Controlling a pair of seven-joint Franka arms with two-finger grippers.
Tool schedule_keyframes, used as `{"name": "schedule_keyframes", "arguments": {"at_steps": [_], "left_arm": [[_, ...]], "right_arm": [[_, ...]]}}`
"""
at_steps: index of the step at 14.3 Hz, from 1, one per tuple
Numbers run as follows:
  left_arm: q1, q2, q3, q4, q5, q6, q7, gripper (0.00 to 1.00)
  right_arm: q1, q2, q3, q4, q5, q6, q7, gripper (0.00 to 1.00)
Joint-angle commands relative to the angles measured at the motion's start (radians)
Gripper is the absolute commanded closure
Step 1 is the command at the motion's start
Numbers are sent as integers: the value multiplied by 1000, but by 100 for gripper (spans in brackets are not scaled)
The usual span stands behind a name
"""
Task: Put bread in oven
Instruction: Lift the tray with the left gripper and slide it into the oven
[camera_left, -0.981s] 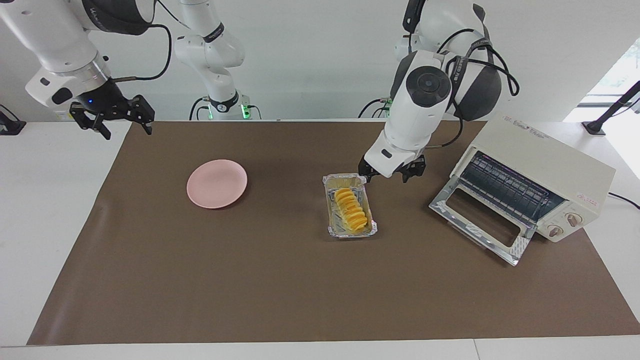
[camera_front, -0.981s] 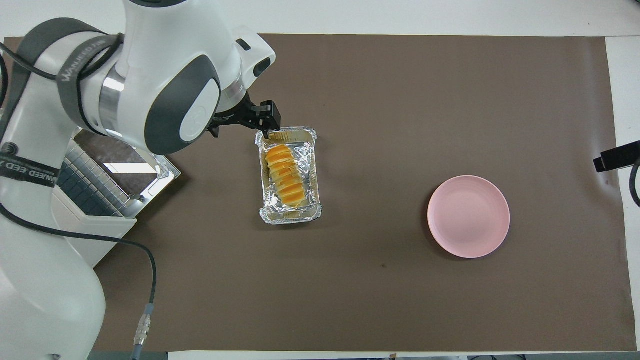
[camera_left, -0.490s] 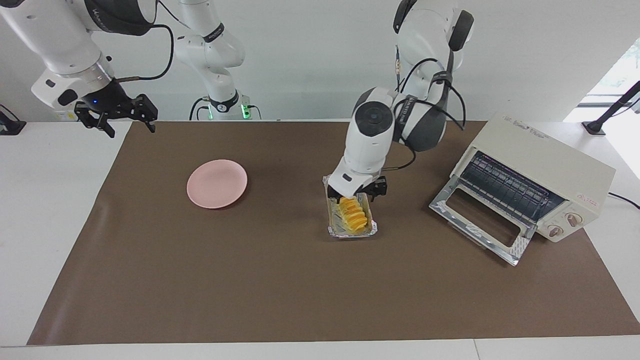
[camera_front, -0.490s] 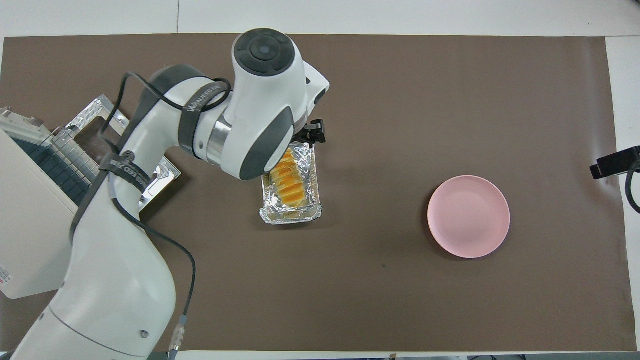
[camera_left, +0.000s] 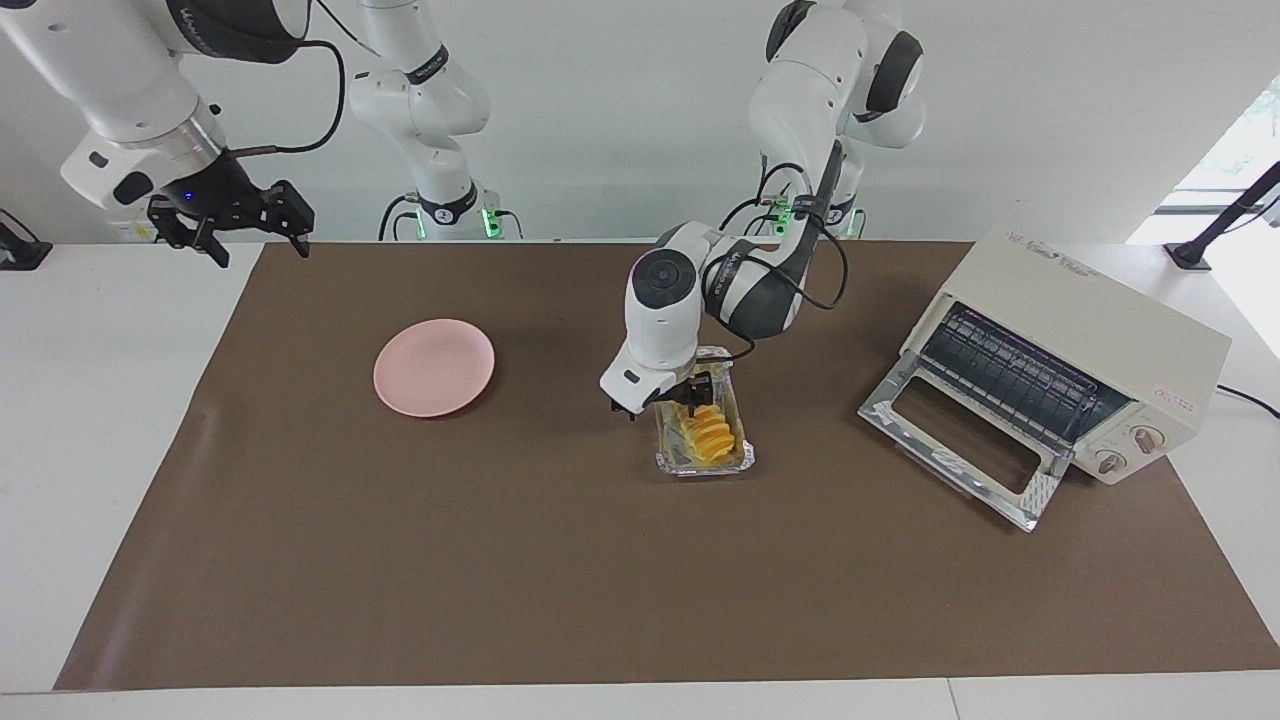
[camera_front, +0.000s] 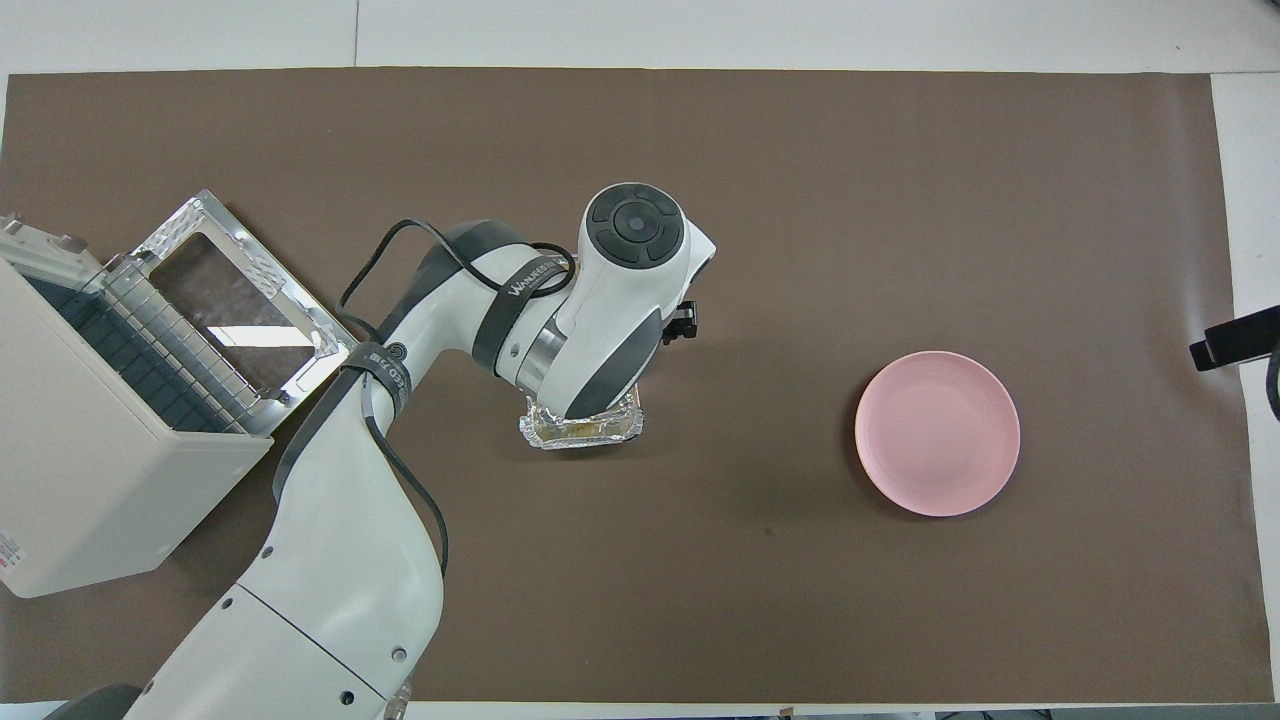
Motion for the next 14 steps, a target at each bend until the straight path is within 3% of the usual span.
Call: {"name": "schedule_keyframes", "arguments": {"at_steps": [1, 2, 4, 6, 8, 10, 14], "left_arm": [[-27, -44, 14, -79, 15, 57, -33, 30], [-27, -45, 14, -83, 15, 59, -37, 49], [-27, -65, 14, -135, 15, 86, -37, 99], [-33, -88, 14, -204, 15, 130, -44, 100], [-33, -94, 16, -198, 10, 109, -105, 100], [-25, -88, 19, -137, 4, 35, -151, 100], [-5, -56, 106, 105, 2, -236, -169, 100]], "right_arm": [[-11, -26, 8, -1, 4, -33, 15, 0], [-11, -27, 8, -1, 4, -34, 20, 0], [-11, -28, 7, -1, 4, -34, 20, 0], [-11, -28, 7, -1, 2, -25, 21, 0], [-11, -28, 7, -1, -1, -25, 21, 0], [-18, -28, 7, -1, -2, -25, 21, 0], [-18, -34, 8, -7, -2, -30, 18, 0]]}}
